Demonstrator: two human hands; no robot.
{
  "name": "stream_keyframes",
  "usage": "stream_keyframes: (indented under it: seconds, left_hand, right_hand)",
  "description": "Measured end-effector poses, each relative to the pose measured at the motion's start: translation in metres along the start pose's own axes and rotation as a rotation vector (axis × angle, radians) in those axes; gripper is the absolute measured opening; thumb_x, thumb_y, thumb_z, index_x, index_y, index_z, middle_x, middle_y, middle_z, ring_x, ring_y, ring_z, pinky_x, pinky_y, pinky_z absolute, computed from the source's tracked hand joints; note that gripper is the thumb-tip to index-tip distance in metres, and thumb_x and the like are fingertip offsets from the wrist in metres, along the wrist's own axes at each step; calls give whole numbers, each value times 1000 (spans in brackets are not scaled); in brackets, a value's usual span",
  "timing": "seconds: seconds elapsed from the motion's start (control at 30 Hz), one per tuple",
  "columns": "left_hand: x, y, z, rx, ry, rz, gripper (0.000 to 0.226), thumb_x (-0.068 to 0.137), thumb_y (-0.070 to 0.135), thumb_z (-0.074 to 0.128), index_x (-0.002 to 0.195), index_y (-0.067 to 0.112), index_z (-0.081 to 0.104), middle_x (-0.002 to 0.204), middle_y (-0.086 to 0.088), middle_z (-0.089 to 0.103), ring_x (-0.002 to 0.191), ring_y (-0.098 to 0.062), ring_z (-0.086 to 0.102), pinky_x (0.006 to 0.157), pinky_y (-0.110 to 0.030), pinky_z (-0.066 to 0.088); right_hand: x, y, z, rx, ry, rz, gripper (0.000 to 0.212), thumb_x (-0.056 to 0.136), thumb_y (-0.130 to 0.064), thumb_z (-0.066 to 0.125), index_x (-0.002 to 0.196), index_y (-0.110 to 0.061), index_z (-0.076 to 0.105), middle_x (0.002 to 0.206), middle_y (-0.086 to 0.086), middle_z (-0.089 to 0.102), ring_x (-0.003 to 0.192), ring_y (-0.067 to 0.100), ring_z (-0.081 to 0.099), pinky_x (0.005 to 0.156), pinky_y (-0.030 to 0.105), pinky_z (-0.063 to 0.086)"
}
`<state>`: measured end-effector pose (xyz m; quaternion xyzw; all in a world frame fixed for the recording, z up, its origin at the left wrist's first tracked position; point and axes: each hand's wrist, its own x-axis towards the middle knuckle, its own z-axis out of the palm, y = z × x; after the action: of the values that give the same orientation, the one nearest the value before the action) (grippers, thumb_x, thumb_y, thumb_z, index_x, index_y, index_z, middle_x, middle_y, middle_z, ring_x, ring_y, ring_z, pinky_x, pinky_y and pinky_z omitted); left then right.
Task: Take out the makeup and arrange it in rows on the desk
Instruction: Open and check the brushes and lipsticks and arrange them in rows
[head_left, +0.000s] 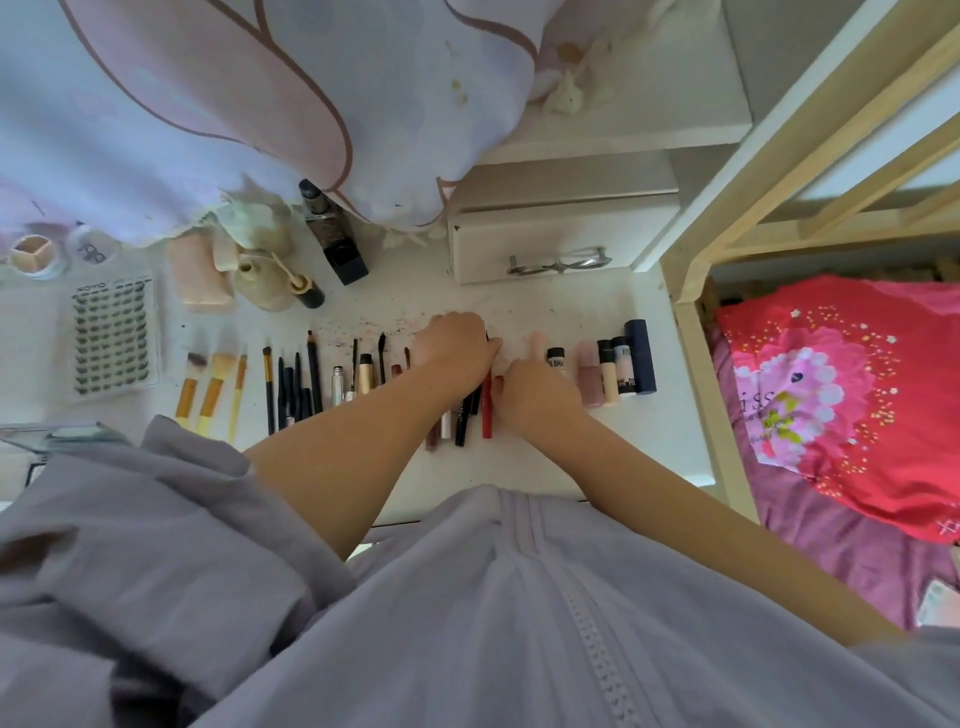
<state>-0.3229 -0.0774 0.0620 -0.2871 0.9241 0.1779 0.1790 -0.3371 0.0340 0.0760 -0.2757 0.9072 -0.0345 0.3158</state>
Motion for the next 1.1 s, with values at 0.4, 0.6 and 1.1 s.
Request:
stream_keyframes:
  seconds: [0.4,0.6,1.1]
  left_hand:
    - [-28,33,10,-62,-17,135,19,100,28,34,101,11,43,95,-8,60,79,-26,57,60,-32,39]
    - [-29,56,27,-122,-150,-69,28,99,25,34,115,5,45,109,-11,61,96,-29,61,62,-32,38]
    - [-51,42,3,-409,46,175,28,102,24,29,112,2,43,97,-12,55,76,-25,49,61,-31,32]
  right_hand:
    - [48,43,-54,127,49,40,21,93,-23,45,89,-5,56,82,7,57,75,22,52,52,27,33]
    - [57,45,-48,99,-61,2,23,92,-27,47,83,-8,55,72,4,55,73,23,54,54,28,35]
    - [29,44,-89,466,-231,-140,39,97,-34,44,70,-8,55,59,2,55,44,14,40,48,25,35]
